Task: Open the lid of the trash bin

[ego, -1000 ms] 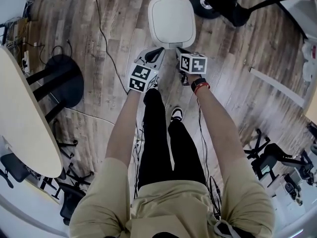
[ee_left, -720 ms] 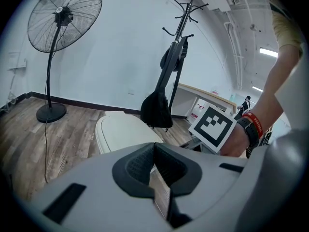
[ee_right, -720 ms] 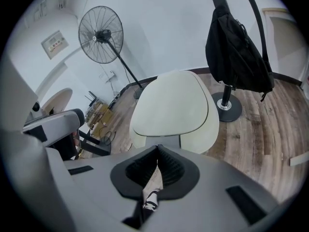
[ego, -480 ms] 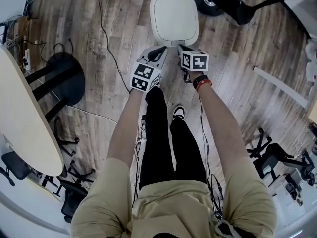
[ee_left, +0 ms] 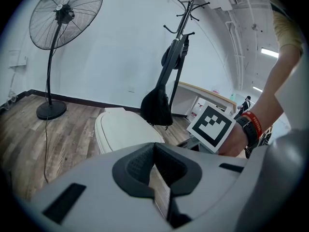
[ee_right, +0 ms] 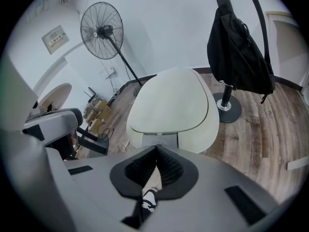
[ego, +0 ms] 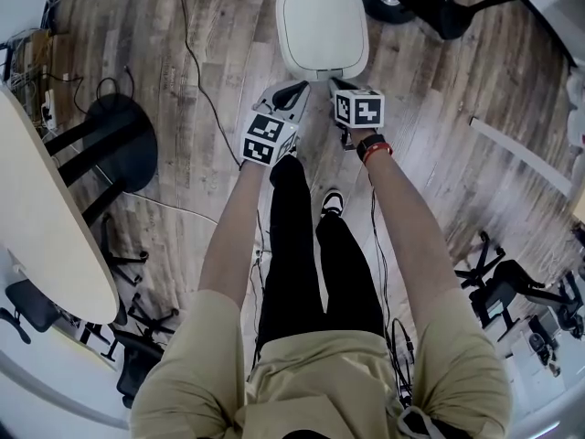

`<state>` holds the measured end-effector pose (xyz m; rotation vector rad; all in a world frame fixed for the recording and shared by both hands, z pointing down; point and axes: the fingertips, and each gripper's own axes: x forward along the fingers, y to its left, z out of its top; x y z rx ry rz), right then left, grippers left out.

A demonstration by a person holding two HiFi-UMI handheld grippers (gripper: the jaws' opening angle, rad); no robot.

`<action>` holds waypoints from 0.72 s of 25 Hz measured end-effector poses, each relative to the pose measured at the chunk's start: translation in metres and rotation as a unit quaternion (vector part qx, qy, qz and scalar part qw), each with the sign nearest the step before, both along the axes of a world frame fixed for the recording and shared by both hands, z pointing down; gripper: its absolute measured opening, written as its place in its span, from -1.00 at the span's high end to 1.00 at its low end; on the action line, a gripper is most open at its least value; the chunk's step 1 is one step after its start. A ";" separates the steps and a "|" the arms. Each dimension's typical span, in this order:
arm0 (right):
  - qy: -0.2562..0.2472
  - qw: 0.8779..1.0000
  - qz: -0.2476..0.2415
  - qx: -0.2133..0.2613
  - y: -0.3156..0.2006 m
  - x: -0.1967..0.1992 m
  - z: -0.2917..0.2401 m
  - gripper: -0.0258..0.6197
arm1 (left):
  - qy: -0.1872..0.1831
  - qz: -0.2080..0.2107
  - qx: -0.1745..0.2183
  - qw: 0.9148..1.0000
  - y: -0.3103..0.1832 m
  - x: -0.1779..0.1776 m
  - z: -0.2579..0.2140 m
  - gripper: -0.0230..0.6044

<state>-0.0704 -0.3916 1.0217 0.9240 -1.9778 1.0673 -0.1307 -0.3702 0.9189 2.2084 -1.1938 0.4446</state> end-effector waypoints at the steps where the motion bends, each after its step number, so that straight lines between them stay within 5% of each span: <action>1: 0.000 1.000 -0.001 0.000 0.000 0.000 0.001 0.88 | 0.001 -0.001 -0.001 1.000 0.001 0.000 0.001 0.85; 14: 0.003 1.000 -0.003 0.001 0.001 0.002 0.005 0.89 | 0.001 -0.009 -0.009 1.000 0.009 -0.006 0.007 0.85; 18: 0.020 0.999 -0.039 0.018 0.003 0.001 0.007 0.89 | 0.001 -0.006 -0.009 1.000 0.010 -0.003 0.009 0.85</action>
